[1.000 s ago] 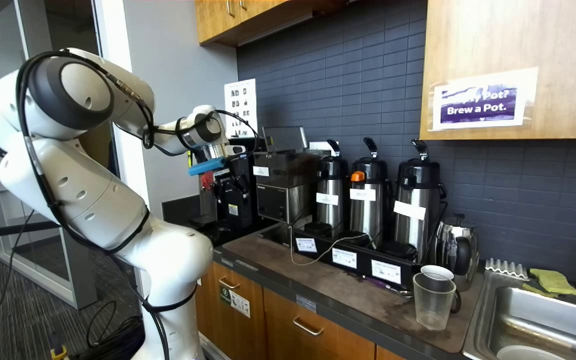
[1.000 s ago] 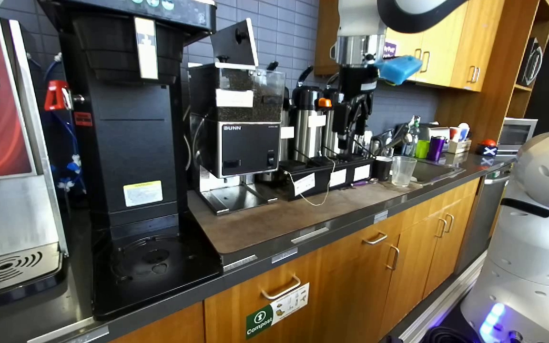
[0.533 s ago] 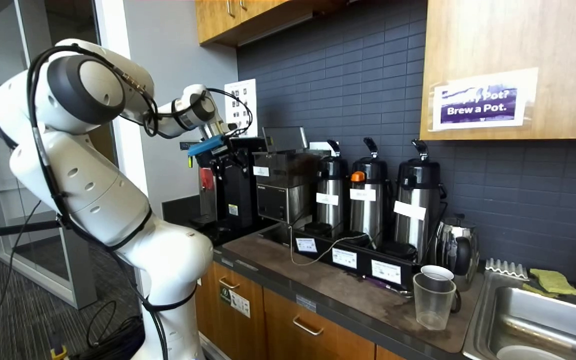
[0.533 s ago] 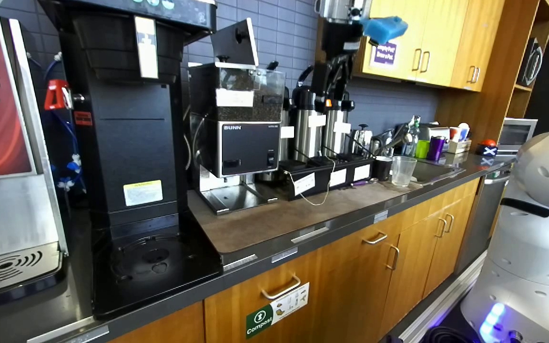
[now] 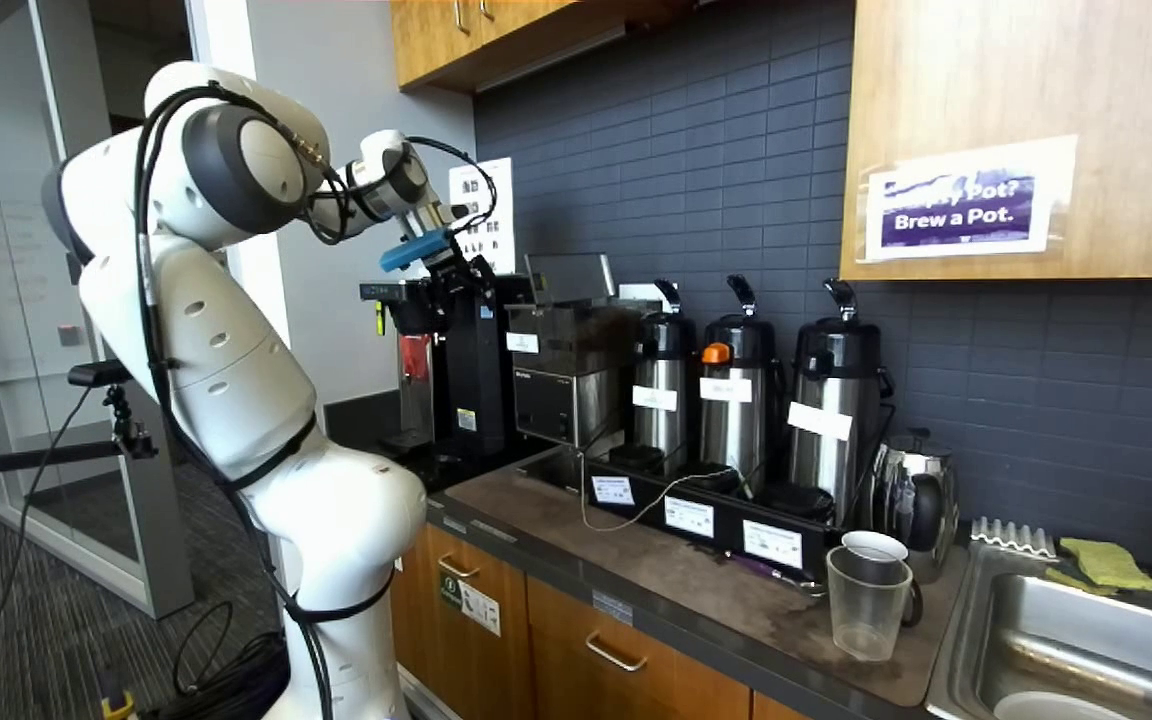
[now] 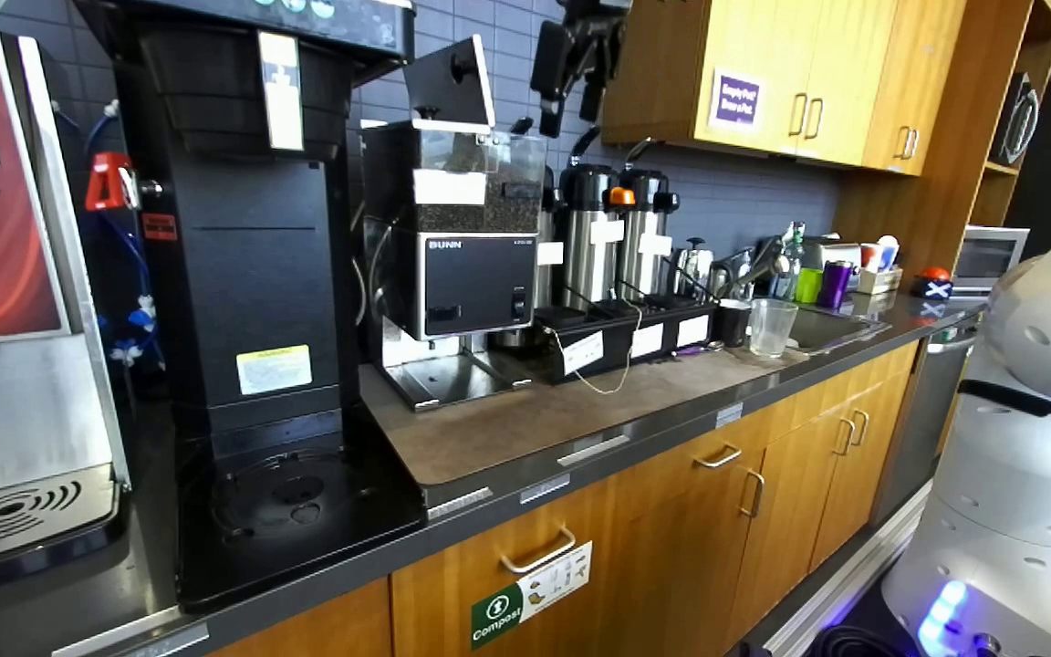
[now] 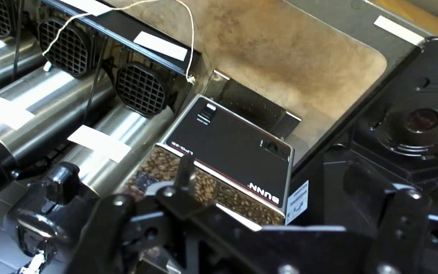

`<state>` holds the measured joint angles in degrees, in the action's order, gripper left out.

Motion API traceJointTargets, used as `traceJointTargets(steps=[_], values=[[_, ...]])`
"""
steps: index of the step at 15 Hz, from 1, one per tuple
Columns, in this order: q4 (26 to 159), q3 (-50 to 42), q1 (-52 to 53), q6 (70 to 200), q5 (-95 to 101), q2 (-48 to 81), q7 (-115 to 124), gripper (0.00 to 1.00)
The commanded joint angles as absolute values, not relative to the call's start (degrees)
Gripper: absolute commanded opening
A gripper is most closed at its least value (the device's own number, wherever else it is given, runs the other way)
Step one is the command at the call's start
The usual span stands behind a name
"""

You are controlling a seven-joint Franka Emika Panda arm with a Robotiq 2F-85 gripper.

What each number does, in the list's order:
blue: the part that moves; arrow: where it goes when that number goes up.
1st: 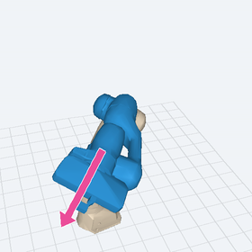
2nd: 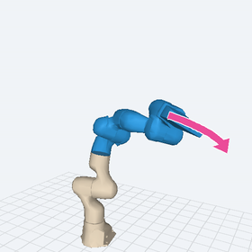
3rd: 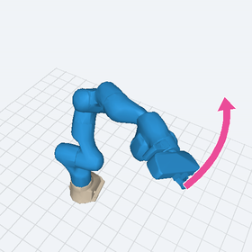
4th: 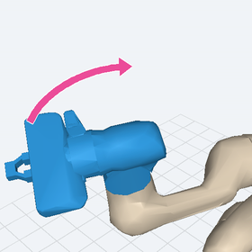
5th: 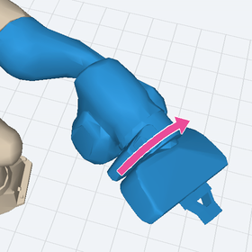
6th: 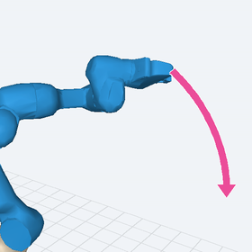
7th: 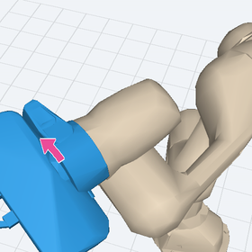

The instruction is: Close the lid of the coffee maker

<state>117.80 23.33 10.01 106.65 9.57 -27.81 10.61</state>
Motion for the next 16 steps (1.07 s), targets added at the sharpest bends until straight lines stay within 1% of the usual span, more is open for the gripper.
traceJointTargets(steps=[1,10,16], values=[[107.63,24.66,10.29,102.82,12.28,-20.38,11.64,1.00],[90.64,26.77,12.56,97.56,17.26,-9.40,11.90,1.00],[84.23,26.12,15.38,98.16,19.90,-5.49,8.58,1.00]])
